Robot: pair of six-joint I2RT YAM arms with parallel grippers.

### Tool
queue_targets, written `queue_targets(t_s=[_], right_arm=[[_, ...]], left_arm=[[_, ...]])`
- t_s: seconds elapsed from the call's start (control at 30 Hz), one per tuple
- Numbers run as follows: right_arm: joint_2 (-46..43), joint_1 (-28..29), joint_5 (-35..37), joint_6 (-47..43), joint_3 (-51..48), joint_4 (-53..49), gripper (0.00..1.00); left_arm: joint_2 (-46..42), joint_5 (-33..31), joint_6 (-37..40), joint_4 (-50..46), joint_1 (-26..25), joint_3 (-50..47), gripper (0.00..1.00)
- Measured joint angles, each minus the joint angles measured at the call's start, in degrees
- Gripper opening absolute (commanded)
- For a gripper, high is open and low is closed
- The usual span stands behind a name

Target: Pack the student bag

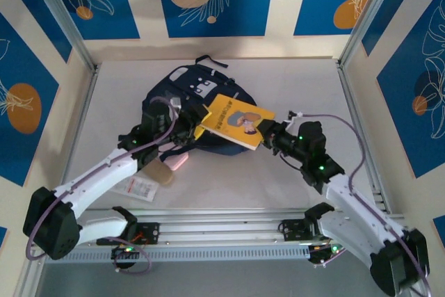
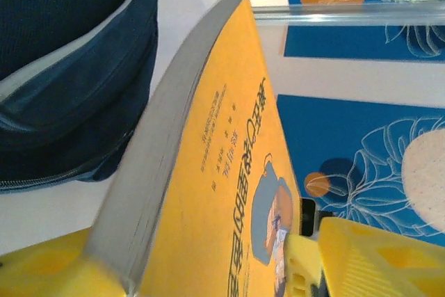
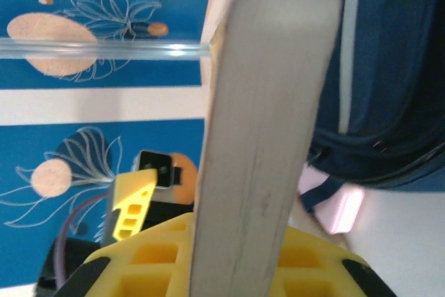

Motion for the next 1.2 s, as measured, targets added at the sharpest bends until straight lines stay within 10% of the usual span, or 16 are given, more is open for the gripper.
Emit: queue_targets(t_s=[0.27,0.6,1.2], right_arm=[[-9.9,-13.6,2.3,-17.7,8.2,-27.0,0.00],[-12.7,-15.8,1.6,-28.4,8.5,-40.7,0.00],[-14.6,-15.1,2.8,-32.4,12.1,-45.8,0.00]], left_arm=[[17.0,1.3,31.0,-25.3,1.2,32.0,1.00],[45.0,2.5,56.5,-44.4,1.4,54.3,0.78],[61.4,8.4,63.6,-48.6,2.1,66.5,0.70]])
